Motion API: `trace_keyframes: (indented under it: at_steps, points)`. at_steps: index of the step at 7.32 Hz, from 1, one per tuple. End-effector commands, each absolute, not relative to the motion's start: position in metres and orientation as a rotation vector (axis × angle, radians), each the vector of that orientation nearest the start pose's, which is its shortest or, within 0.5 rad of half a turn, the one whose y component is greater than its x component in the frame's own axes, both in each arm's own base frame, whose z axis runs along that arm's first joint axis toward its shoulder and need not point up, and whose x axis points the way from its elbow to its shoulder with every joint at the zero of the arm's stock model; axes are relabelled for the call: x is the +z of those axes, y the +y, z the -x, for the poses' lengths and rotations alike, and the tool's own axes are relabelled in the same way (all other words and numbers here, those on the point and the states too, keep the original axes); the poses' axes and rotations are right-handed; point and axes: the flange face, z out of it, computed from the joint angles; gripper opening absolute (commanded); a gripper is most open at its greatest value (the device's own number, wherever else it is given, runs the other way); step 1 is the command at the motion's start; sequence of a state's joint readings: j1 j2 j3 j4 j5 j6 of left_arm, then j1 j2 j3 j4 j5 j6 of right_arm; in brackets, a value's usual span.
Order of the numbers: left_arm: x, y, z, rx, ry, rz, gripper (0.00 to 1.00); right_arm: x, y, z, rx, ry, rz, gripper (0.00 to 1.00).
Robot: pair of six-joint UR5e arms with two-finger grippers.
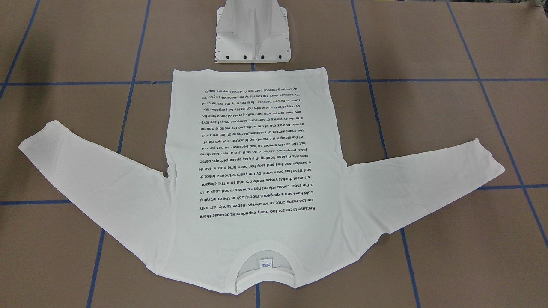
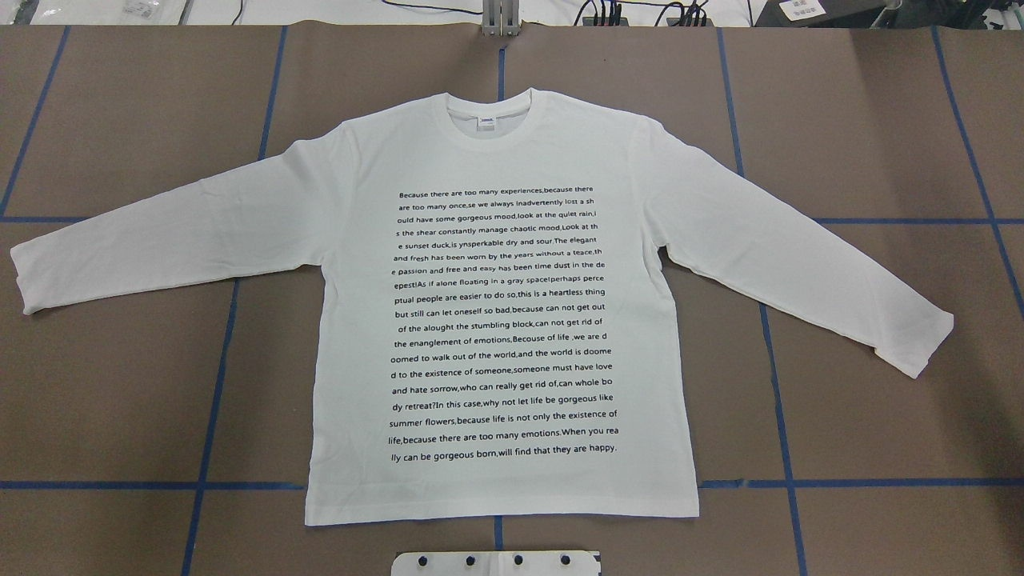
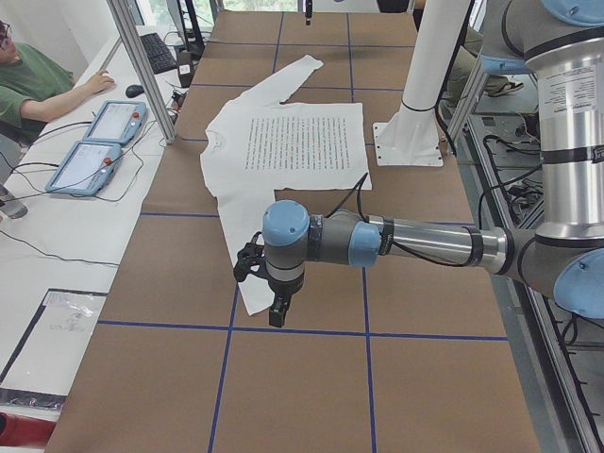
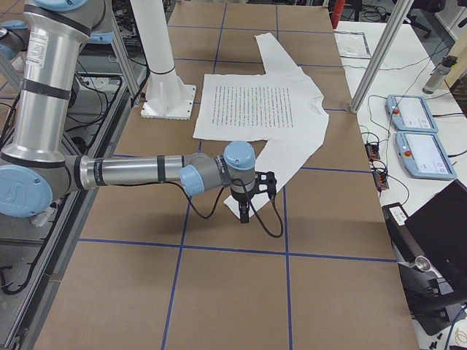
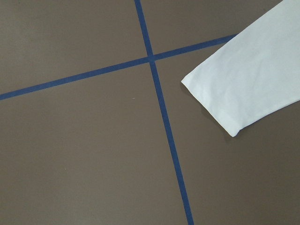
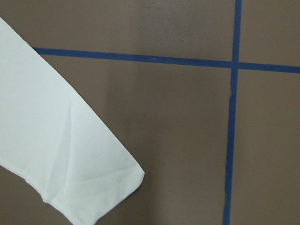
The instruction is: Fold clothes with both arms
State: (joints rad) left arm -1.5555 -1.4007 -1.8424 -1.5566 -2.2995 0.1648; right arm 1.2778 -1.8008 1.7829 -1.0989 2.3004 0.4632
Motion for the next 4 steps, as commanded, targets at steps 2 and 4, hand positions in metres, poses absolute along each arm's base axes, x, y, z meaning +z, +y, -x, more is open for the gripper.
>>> trace_keyframes:
  at_steps: [2,4]
  points:
    - [0.609,-0.423,0.060,0.202,0.728,-0.134,1.00,0.649,-0.405,0.155,0.062,-0.876,-0.216,1.00]
    - [0.610,-0.422,0.060,0.202,0.729,-0.131,1.00,0.662,-0.401,0.160,0.062,-0.865,-0.201,1.00]
